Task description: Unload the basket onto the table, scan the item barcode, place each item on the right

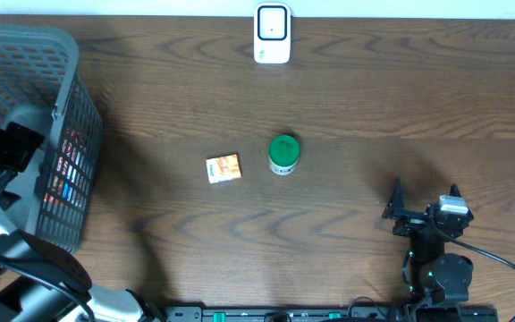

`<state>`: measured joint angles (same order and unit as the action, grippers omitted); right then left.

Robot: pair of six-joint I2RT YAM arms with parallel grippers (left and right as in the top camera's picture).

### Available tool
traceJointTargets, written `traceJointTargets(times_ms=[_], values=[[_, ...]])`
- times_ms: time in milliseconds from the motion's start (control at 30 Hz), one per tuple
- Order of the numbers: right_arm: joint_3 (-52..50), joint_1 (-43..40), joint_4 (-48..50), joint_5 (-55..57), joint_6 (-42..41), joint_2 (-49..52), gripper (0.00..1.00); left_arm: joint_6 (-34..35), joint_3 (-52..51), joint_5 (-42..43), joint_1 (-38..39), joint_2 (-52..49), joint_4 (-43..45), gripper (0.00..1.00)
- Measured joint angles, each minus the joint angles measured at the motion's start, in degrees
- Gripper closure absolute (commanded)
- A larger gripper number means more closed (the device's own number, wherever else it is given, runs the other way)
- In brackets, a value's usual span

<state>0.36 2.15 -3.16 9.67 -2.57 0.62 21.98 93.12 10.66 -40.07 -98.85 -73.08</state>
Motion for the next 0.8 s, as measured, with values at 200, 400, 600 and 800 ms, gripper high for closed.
traceJointTargets(times_ms=[200,400,600,800], values=[[0.02,0.0,-0.02,-0.02,-0.02,0.0,0.01,-7.19,-0.04,-0.02,0.13,-1.03,3.06,0.02],[0.0,0.0,0.0,-0.02,-0.02,0.02,0.01,-23.43,-0.09,-0.02,0.46,-1.03,5.46,0.02],[0.0,0.0,0.0,0.0,0.0,0.0,0.01,-35.36,-1.64,0.02,0.48,-1.03,7.39,0.02],[0.0,0.0,0.0,-0.02,0.0,0.0,0.01,-45.66,-6.08,-0.52,0.48,-1.03,9.29,0.02]])
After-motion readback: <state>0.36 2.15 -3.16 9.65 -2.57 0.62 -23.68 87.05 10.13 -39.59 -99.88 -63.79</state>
